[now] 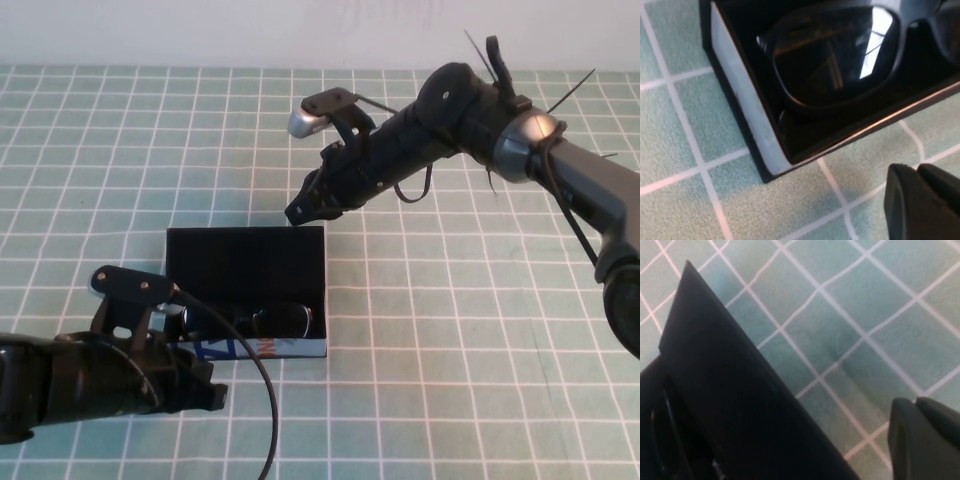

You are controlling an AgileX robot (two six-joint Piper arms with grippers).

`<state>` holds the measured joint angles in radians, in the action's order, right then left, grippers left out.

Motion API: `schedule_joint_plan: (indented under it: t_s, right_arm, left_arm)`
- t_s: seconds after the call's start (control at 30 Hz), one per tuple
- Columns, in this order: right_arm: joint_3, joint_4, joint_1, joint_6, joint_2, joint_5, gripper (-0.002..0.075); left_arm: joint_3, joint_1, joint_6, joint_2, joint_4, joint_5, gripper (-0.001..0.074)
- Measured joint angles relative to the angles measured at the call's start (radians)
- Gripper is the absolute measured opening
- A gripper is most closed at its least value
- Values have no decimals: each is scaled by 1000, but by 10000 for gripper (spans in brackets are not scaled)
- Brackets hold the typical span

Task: Return glasses to glasses case
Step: Close the glasses case

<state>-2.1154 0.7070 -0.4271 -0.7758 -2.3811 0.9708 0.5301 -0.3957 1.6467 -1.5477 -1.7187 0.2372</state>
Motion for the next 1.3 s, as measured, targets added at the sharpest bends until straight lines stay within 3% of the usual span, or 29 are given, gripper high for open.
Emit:
schedule_joint_plan:
  t_s: [0.67, 0.97, 1.3]
  right_arm:
    - [0, 235, 0, -252, -17, 230, -11]
    - [0, 234, -13, -198, -17, 235, -11]
    - [5, 133, -110, -71, -17, 237, -11]
  left_arm:
    - [14, 0, 0, -40, -4, 27, 2]
    - [14, 0, 0, -40, -6, 27, 2]
    - [14, 0, 0, -40, -6, 27, 2]
